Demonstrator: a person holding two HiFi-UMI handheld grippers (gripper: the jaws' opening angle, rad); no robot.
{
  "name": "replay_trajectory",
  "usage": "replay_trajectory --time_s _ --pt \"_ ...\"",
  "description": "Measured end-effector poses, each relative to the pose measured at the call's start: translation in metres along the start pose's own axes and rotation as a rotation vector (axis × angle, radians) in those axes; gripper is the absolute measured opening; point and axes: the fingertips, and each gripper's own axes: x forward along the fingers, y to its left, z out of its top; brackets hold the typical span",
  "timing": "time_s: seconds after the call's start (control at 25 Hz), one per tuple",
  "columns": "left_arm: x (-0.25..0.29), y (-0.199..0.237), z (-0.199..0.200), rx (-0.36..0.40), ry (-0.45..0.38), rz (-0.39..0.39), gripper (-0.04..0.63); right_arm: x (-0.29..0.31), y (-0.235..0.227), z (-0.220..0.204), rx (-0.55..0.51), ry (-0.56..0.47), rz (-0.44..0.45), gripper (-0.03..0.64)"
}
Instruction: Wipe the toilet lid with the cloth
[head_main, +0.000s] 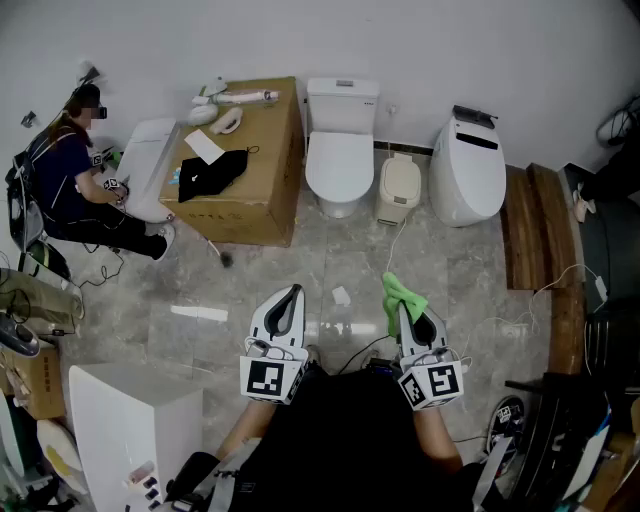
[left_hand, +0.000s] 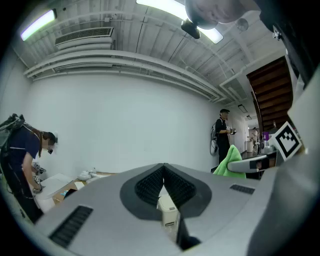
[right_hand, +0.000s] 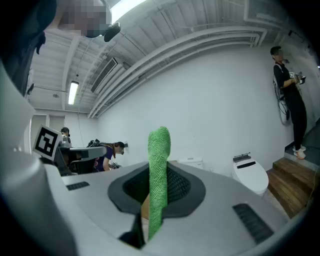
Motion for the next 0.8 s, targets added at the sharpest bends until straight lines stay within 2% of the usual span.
replay_trajectory --time_s 0.48,0.68,0.8 --pt "-0.009 0.02 0.001 0.011 -0.017 -0.012 0.008 0.009 0.019 0.0 0.013 -0.013 -0.009 0.054" --pt "-0.024 0.039 -0.003 0.003 0.014 -0.015 0.008 0.015 0.041 -0.002 0.021 -0.03 -0.024 0.054" --pt "-0.031 0.053 -0.003 0.011 -0.001 -0.03 0.008 0.021 0.057 -0.006 0.013 -0.029 -0.036 0.054"
